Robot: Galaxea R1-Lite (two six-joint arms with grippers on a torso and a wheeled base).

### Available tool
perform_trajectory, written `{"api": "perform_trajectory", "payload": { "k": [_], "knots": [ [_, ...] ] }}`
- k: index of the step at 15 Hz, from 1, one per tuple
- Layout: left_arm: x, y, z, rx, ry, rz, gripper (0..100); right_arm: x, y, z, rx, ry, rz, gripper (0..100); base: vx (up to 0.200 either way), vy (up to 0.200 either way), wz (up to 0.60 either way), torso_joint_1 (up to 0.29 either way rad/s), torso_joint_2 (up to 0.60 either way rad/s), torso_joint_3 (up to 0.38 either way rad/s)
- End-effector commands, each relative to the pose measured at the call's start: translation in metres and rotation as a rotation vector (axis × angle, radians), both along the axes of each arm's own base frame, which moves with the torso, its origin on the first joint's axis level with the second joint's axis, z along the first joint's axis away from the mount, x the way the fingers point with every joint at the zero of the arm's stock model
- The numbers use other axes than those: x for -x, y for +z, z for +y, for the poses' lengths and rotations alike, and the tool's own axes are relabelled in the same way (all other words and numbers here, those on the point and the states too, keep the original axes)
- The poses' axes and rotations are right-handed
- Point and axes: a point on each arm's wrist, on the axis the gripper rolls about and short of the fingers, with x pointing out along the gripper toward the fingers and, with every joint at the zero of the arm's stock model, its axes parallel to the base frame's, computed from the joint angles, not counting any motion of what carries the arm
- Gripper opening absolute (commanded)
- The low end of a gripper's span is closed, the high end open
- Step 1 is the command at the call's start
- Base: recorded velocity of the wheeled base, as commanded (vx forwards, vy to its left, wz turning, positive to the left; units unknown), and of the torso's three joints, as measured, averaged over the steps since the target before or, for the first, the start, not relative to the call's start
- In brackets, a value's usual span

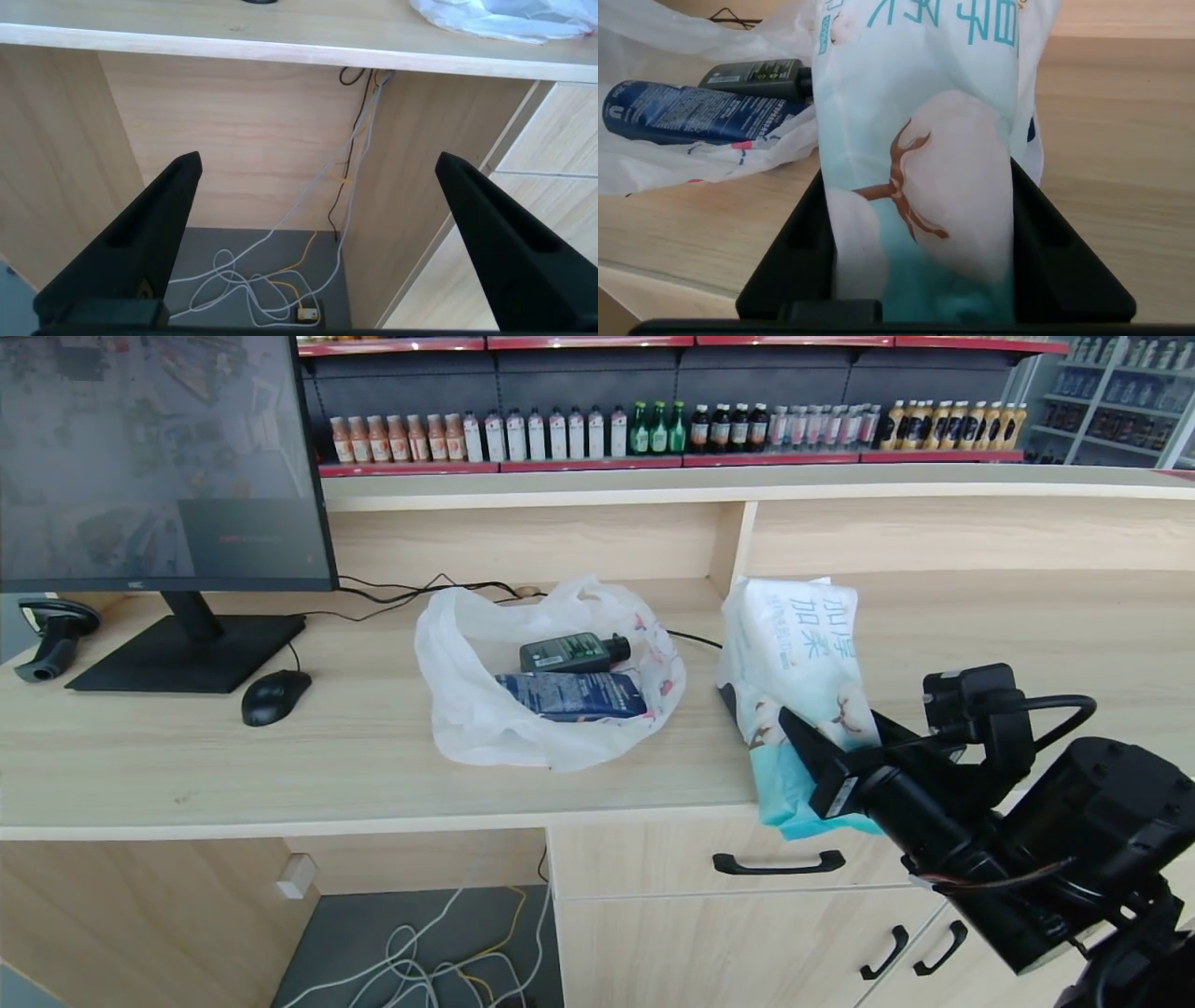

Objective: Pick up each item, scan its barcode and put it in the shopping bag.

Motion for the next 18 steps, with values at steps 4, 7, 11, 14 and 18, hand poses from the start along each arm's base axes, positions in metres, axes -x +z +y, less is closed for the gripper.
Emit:
{"api": "perform_trajectory", "payload": {
  "k": [4,7,11,14,18],
  "knots": [
    [0.0,0.0,0.0,0.001,0.001,-0.001,100,-0.019,0.028,-0.008,-0.077,-0.051,-0.111,0,0.0,0.15,0.0,-0.003,0.0,0.002],
    [0.0,0.0,0.0,0.001,0.001,-0.001,100,-0.017,0.041,-0.009,-0.105,-0.041,-0.156,0,0.0,0.2,0.0,0.009,0.0,-0.002],
    [0.0,0.0,0.0,0.0,-0.001,-0.002,100,-0.025,0.071,-0.002,-0.125,0.035,-0.283,0,0.0,0.15,0.0,0.002,0.0,0.004],
    [0.0,0.0,0.0,-0.002,-0.001,-0.001,100,-0.03,0.067,0.002,-0.117,0.053,-0.274,0,0.0,0.0,0.0,0.0,0.0,0.0],
    [0.0,0.0,0.0,0.0,-0.001,-0.001,100,-0.035,0.072,0.008,-0.134,0.058,-0.296,0,0.2,0.0,0.0,-0.004,0.0,0.006]
  ]
}}
